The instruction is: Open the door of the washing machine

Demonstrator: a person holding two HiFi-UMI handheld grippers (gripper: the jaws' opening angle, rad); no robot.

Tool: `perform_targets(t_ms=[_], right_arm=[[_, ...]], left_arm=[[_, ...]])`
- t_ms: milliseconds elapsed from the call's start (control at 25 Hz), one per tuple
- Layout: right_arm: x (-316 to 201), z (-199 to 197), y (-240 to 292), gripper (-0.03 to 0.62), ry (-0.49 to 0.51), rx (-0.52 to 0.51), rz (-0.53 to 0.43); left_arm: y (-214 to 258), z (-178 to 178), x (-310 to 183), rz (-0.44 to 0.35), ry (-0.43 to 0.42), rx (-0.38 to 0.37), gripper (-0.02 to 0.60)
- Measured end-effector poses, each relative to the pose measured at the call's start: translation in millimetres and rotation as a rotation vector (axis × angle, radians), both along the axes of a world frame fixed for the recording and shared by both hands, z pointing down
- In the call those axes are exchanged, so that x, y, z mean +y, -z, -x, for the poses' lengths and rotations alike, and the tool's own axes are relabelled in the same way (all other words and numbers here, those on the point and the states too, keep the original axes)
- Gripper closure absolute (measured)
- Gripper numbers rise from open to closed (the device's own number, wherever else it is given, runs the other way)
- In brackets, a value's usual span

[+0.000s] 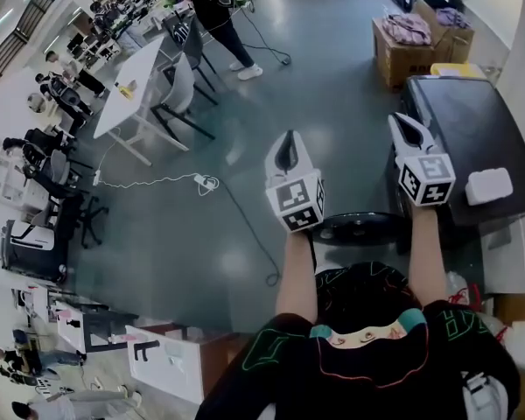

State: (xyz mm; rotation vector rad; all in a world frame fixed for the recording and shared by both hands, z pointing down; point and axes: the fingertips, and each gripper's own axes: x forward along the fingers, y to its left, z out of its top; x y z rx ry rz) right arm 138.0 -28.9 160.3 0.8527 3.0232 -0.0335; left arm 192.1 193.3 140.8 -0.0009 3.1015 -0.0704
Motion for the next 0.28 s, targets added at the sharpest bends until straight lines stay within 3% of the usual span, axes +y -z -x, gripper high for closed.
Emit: perform_targets(t_ms=[280], right_arm=[[5.9, -7.7, 3.7, 0.591, 0.006, -0.04, -0.045]], left_arm=[[0.3, -5.8, 4.5, -0.016, -0.002, -0.013, 0.571]])
